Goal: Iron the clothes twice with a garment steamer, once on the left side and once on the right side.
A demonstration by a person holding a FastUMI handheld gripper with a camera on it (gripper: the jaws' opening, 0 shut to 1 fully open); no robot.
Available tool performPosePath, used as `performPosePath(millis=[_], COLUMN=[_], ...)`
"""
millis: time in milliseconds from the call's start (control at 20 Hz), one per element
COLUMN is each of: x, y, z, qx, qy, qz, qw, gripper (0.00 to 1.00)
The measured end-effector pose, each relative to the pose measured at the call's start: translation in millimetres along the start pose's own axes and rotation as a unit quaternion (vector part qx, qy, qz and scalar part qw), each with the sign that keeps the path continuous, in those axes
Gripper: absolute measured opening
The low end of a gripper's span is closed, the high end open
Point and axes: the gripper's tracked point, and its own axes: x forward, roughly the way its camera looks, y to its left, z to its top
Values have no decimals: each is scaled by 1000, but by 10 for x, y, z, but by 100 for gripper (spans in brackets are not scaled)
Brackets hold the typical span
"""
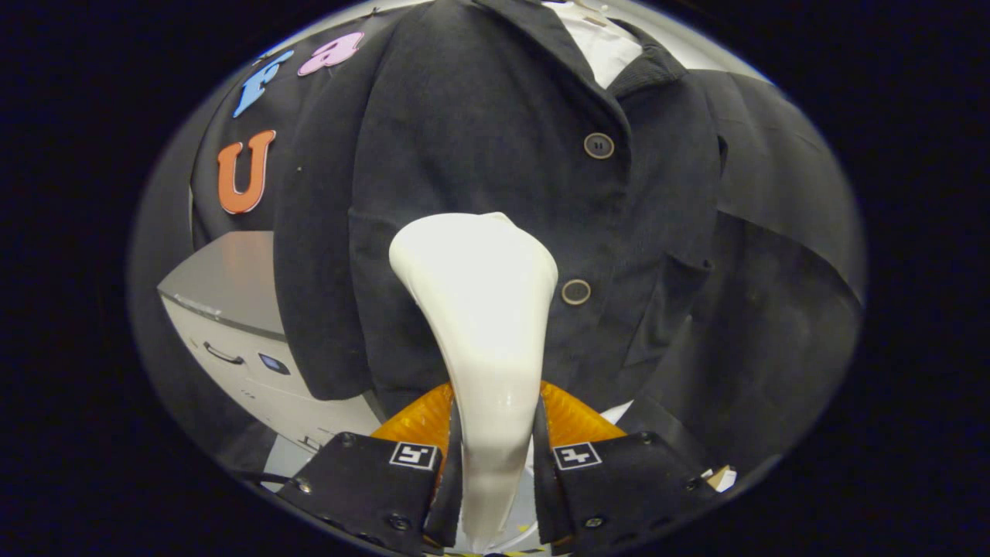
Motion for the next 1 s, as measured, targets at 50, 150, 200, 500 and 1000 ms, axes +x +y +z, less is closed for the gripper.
performPosePath(millis=[50,150,200,500,1000], x=[19,74,116,258,295], y=[6,37,52,101,178], z=[-70,-229,-316,-773,-1282], qx=[0,-2,-3,-5,21], qy=[6,19,25,64,102], qz=[-2,-5,-8,-20,-22], qw=[1000,1000,1000,998,994], gripper=[41,41,41,41,41])
